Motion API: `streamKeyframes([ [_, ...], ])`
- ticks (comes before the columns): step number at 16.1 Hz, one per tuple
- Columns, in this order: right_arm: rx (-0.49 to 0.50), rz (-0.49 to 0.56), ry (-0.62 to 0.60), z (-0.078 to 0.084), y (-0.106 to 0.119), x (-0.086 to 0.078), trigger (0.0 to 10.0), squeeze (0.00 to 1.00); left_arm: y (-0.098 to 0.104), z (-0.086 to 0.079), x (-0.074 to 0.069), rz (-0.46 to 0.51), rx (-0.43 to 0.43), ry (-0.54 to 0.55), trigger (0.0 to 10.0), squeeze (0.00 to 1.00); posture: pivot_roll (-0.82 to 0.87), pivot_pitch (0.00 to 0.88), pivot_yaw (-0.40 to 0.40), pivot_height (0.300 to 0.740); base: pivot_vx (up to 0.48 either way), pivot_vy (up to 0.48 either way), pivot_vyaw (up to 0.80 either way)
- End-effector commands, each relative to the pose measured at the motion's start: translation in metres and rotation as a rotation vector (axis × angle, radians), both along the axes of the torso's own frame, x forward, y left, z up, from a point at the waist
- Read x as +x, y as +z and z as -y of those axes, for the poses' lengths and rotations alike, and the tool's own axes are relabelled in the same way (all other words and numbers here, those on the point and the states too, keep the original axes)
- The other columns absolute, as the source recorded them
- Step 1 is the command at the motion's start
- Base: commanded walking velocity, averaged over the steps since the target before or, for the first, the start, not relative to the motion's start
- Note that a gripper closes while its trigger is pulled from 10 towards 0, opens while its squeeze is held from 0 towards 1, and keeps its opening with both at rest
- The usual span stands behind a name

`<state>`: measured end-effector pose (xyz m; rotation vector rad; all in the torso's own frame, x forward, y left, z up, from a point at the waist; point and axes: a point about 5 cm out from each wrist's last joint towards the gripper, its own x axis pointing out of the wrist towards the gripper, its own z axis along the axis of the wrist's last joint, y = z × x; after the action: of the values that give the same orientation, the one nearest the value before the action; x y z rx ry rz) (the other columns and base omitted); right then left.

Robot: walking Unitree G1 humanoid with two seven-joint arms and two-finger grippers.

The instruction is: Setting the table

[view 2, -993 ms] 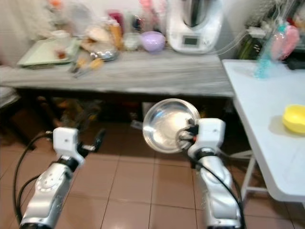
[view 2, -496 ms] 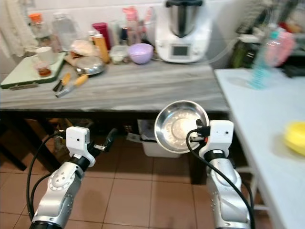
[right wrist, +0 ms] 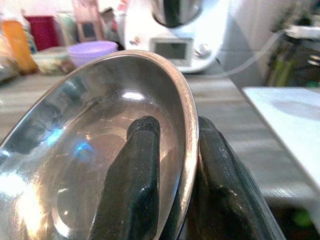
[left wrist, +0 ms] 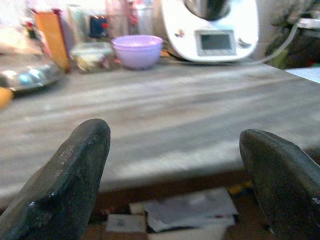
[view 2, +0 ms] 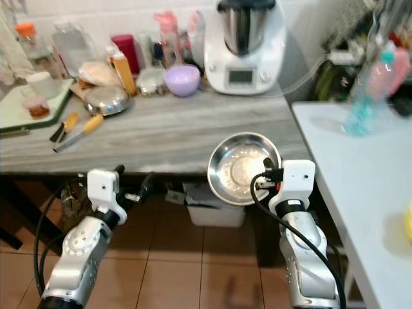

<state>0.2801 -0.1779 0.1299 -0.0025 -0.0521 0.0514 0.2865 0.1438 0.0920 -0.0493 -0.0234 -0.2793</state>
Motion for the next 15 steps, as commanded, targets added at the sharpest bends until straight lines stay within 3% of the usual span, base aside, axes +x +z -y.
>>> streamKeyframes([
  [1, 0.009, 0.034, 0.028, -0.01, 0.007, 0.001, 10.0, 0.0, 0.001, -0.01, 0.001, 0.002, 0.022, 0.026, 10.0, 0.0, -0.1, 0.0, 0.055, 0.74, 0.442, 0.0, 0.0],
  [10, -0.001, 0.04, 0.034, -0.008, 0.009, 0.002, 10.0, 0.0, -0.002, -0.011, 0.001, -0.012, 0.024, 0.022, 10.0, 0.0, -0.1, 0.0, 0.055, 0.74, 0.442, 0.0, 0.0],
  [15, -0.007, 0.04, 0.044, -0.009, 0.009, 0.002, 10.0, 0.0, -0.002, -0.028, -0.001, -0.013, 0.052, 0.059, 10.0, 0.0, -0.09, 0.0, 0.055, 0.74, 0.0, 0.0, 0.0],
])
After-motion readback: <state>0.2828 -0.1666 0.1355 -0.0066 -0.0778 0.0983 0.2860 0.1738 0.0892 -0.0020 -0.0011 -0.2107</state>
